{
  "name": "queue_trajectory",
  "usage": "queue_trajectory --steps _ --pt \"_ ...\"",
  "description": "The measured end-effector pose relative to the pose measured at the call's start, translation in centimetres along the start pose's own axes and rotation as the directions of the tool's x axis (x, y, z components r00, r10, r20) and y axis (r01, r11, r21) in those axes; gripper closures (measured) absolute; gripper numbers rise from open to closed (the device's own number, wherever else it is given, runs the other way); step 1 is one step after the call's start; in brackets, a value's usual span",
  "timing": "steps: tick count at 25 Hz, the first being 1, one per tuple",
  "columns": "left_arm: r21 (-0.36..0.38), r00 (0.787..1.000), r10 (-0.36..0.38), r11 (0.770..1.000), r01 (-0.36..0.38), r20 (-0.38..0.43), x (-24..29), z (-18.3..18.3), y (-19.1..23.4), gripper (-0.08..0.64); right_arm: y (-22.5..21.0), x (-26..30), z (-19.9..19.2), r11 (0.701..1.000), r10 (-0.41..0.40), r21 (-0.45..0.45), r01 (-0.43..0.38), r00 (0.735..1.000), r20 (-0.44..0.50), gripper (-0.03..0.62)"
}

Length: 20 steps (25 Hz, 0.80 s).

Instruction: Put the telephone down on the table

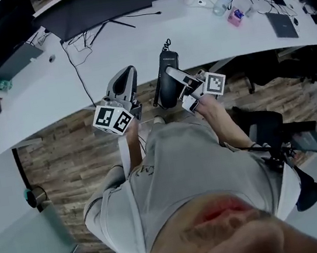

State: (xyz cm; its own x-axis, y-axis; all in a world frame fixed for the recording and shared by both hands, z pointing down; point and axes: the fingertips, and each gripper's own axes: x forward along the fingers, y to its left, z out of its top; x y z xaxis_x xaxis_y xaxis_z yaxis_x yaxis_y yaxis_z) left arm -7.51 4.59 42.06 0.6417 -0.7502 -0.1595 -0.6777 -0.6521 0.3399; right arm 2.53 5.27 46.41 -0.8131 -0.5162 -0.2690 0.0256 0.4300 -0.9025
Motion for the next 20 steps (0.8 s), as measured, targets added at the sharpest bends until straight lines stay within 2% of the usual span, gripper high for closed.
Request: queue_trajectory --steps 8,17,20 --pt "-0.047 0.997 -0.081 0.996 0.081 -0.011 1.1 -0.7 5.1 0.549 -2.0 2.9 -0.3 0.999 -0.046 -0.001 0.047 0.997 0.057 0.288" --pt "-0.098 0.995 -0.098 0.990 0.099 0.009 2.1 -1.5 8.0 0.549 -3.8 4.3 0.2 0.996 -0.091 0.028 0.090 0.993 0.073 0.290" --pt "-0.103 0.997 -0.079 0.991 0.079 0.010 1.8 -1.7 8.9 0.549 -4.6 5.0 0.3 0.995 -0.084 0.063 0.079 0.993 0.078 0.290"
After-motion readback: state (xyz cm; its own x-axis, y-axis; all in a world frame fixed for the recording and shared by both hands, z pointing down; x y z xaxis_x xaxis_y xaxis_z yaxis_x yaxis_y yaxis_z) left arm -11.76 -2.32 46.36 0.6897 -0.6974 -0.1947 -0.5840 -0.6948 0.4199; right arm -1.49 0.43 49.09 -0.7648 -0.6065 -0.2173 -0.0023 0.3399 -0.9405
